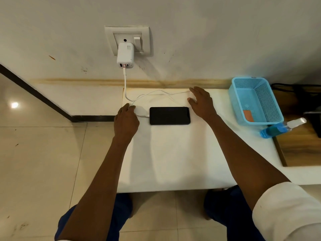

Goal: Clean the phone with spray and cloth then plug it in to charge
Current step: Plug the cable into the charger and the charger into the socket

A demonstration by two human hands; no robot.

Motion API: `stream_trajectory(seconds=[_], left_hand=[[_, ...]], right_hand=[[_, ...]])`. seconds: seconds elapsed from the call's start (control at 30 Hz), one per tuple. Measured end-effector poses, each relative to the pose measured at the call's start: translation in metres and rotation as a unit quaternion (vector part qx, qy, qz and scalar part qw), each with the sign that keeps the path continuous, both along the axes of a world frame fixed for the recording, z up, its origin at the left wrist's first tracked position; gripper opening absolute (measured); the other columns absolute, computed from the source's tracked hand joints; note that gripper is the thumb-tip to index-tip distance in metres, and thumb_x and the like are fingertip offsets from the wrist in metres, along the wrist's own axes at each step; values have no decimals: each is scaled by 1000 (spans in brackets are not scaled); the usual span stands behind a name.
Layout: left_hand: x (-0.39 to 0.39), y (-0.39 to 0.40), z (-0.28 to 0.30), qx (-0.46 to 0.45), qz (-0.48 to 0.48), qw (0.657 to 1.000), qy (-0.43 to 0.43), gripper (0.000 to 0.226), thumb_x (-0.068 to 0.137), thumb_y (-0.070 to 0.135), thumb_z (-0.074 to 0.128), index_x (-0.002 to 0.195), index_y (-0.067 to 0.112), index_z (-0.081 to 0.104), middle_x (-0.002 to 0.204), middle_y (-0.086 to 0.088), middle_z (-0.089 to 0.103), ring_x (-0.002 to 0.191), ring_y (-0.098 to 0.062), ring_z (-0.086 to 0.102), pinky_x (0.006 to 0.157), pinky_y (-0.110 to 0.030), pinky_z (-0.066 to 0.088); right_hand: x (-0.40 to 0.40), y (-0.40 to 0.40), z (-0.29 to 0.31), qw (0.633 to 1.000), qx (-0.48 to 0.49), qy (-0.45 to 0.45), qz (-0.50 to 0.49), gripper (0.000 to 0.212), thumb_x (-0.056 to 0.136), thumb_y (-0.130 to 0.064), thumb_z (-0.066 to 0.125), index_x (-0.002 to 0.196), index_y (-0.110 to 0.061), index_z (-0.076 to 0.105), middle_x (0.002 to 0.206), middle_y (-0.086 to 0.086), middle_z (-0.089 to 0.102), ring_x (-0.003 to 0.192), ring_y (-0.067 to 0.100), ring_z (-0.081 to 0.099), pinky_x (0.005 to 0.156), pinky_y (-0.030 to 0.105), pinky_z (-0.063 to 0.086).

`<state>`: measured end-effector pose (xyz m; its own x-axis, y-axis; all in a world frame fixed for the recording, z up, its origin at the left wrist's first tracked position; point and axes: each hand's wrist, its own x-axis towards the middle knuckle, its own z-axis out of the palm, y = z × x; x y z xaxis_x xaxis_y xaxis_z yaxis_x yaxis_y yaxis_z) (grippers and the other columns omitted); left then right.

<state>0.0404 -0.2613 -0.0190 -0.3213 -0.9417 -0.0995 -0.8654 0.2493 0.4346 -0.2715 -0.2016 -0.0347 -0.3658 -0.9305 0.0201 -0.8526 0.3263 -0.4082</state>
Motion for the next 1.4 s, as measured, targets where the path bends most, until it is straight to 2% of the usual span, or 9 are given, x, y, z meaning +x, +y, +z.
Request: stream_trajectory(seconds=[0.27,0.4,0.47,0.57,0.67,0.77,0.87,1.13,1.4], left_hand=[[-2,-1,1,-4,0,1000,-6,41,101,12,45,142,9,50,154,-11,40,143,-30,36,114,-46,35],[-1,2,3,0,3,1000,-6,42,100,13,46,142,10,49,154,-12,40,142,-31,37,113,-48,36],[-1,3,4,1,5,1000,-8,42,100,14,47,142,10,48,154,-12,40,142,-31,36,113,-47,36],[0,3,4,-1,13,1000,-6,43,100,14,47,143,10,48,153,-11,41,141,-30,38,112,-46,37],[2,1,7,-11,33,999,1,44,98,9,47,142,11,49,146,-12,48,133,-32,46,107,-45,42],[7,-2,10,-15,61,998,-17,48,94,4,48,141,11,49,135,-15,52,119,-37,53,96,-44,45],[10,-4,12,-4,81,996,-35,51,91,1,47,141,9,50,130,-18,50,113,-40,52,94,-45,46],[19,-9,10,20,105,994,-13,55,88,-2,44,139,16,53,131,-17,49,113,-40,51,97,-47,45],[24,-13,7,33,111,993,8,51,91,-1,44,139,14,52,131,-18,51,116,-41,50,94,-48,46]], right_hand=[[5,16,9,983,-105,-124,-91,37,99,-18,55,135,-13,56,138,8,56,129,25,51,109,35,39],[19,43,4,984,-128,-118,-48,38,95,-28,63,131,-16,58,133,4,56,125,20,51,108,34,42],[27,52,1,988,-103,-115,-26,49,91,-40,66,134,-19,55,137,2,54,128,19,49,110,39,42],[37,61,-4,995,-20,-97,5,84,81,-63,68,148,-22,38,153,1,42,141,21,36,118,42,30],[39,65,-9,998,19,-55,37,102,75,-70,66,155,-21,25,162,2,27,150,23,20,123,46,17],[39,64,-9,999,18,-7,45,96,78,-70,63,154,-21,30,163,1,25,151,22,18,123,46,14],[40,63,-10,998,23,19,56,91,80,-72,57,153,-23,33,162,0,26,151,22,17,123,45,13],[40,56,-7,997,13,15,70,94,74,-82,45,149,-27,38,159,-2,31,149,23,22,121,46,16],[46,43,-7,996,19,29,84,93,75,-82,47,149,-27,38,158,-1,32,149,24,22,121,50,16]])
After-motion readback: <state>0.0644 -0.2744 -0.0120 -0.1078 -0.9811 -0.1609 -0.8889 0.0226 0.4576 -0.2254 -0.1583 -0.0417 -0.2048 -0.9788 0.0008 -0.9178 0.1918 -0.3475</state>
